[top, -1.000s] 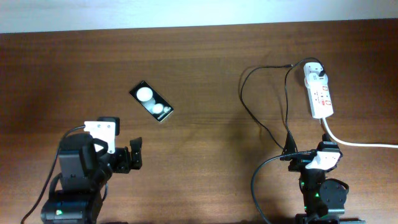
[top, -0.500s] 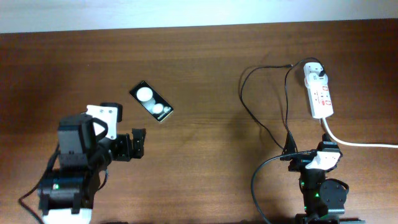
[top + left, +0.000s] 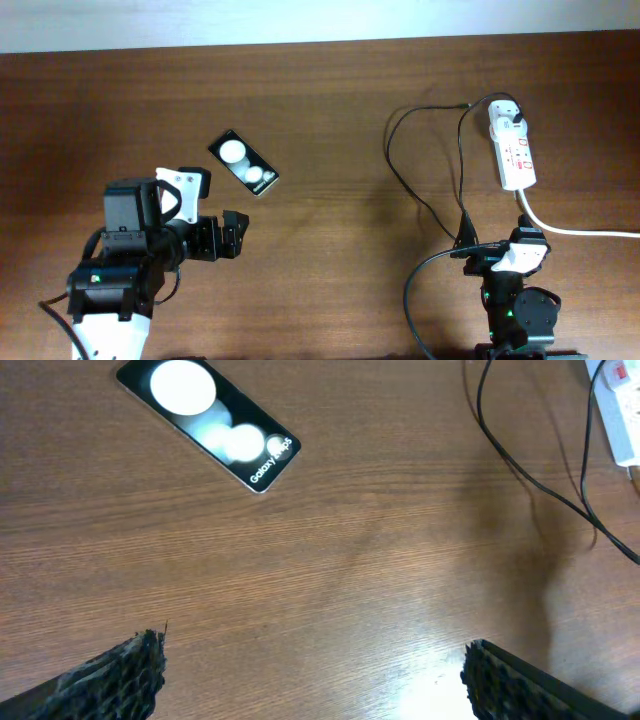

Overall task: Plug charger to phone and switch on socket
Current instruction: 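Move the left gripper forward over the black phone, then align the left gripper above the phone's long edges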

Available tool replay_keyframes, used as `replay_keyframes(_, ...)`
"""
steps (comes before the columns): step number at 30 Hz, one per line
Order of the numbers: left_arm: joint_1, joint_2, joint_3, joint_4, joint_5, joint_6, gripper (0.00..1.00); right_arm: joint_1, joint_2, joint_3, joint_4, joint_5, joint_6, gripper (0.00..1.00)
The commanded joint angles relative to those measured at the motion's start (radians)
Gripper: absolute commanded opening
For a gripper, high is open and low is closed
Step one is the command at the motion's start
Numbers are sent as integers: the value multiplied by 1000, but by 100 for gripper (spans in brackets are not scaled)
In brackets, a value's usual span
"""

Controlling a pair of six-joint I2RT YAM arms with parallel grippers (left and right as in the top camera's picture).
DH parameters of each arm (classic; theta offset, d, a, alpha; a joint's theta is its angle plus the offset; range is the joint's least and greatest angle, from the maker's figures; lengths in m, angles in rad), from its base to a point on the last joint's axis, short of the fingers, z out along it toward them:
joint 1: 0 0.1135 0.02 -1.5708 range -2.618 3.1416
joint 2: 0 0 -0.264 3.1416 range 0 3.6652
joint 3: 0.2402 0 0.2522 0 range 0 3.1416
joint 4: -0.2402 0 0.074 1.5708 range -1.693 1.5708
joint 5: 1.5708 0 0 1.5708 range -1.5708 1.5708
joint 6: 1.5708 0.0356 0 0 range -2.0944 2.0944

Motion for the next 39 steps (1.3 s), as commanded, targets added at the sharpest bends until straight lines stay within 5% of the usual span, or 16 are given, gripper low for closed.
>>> replay_keyframes(1, 1, 3, 27, 0, 23, -10, 99, 9, -8, -7, -3, 16, -1, 99)
replay_keyframes(7, 1, 3, 28, 1, 1, -11, 99, 9, -8, -7, -3, 16, -1, 99)
replay_keyframes(17, -163, 172, 177, -2, -324, -193, 99, 9, -8, -7, -3, 16, -1, 99)
replay_keyframes(23, -195, 304, 206, -34, -327, -222, 99, 9, -8, -7, -3, 16, -1, 99)
replay_keyframes(39, -195, 313, 206, -38, -331, -249, 99, 9, -8, -7, -3, 16, -1, 99)
